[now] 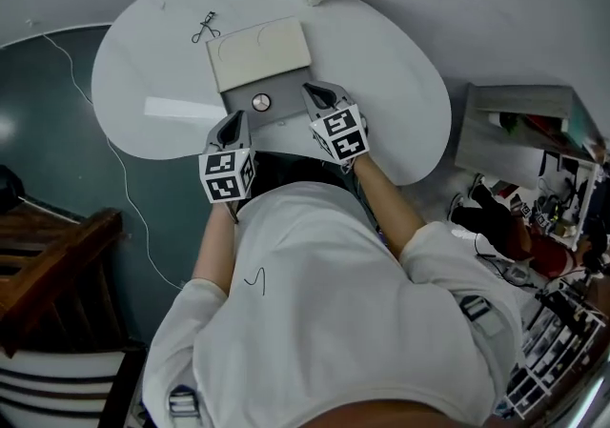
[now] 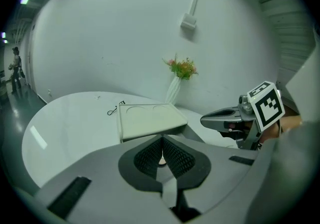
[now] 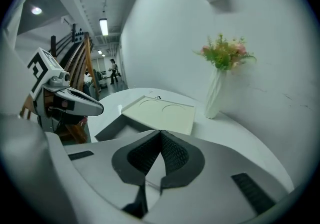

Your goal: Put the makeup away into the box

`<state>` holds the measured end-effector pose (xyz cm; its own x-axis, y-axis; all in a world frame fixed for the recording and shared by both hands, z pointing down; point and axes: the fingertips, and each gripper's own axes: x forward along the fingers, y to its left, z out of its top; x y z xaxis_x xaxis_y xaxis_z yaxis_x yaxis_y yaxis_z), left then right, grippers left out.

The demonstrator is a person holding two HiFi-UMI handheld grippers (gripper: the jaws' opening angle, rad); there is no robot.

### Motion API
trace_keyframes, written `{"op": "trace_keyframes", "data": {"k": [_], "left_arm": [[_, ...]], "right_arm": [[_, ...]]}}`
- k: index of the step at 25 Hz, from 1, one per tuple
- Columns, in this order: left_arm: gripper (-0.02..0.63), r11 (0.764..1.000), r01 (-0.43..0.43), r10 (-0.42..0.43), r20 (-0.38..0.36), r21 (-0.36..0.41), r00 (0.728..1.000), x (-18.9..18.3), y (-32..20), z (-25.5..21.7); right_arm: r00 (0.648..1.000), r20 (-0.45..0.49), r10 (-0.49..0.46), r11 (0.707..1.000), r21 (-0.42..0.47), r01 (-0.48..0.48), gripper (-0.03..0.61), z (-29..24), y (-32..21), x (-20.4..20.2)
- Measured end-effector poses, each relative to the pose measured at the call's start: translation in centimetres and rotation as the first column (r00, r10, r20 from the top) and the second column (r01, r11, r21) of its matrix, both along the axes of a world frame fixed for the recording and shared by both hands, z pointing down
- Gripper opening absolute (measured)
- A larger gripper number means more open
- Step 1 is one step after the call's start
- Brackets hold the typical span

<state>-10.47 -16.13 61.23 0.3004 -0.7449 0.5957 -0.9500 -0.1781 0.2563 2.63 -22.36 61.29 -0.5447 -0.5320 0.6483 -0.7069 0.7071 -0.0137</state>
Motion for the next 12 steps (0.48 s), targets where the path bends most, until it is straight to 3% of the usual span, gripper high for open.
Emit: {"op": "trace_keyframes", "data": {"k": [5, 12], "left_arm": [[0.018, 0.996, -0.020, 0.020, 0.003, 0.092, 1.000, 1.5, -2.1, -4.0], [0.018, 0.973, -0.026, 0.023, 0.016, 0.231, 1.000, 2.9, -4.7, -10.3]], "right_arm": [[0.993, 0.089, 0.081, 0.993, 0.081, -0.088, -0.003, -4.3, -0.7, 1.4], [0.976, 0.198, 0.090, 0.968, 0.212, -0.133, -0.002, -11.3, -2.4, 1.9]]}}
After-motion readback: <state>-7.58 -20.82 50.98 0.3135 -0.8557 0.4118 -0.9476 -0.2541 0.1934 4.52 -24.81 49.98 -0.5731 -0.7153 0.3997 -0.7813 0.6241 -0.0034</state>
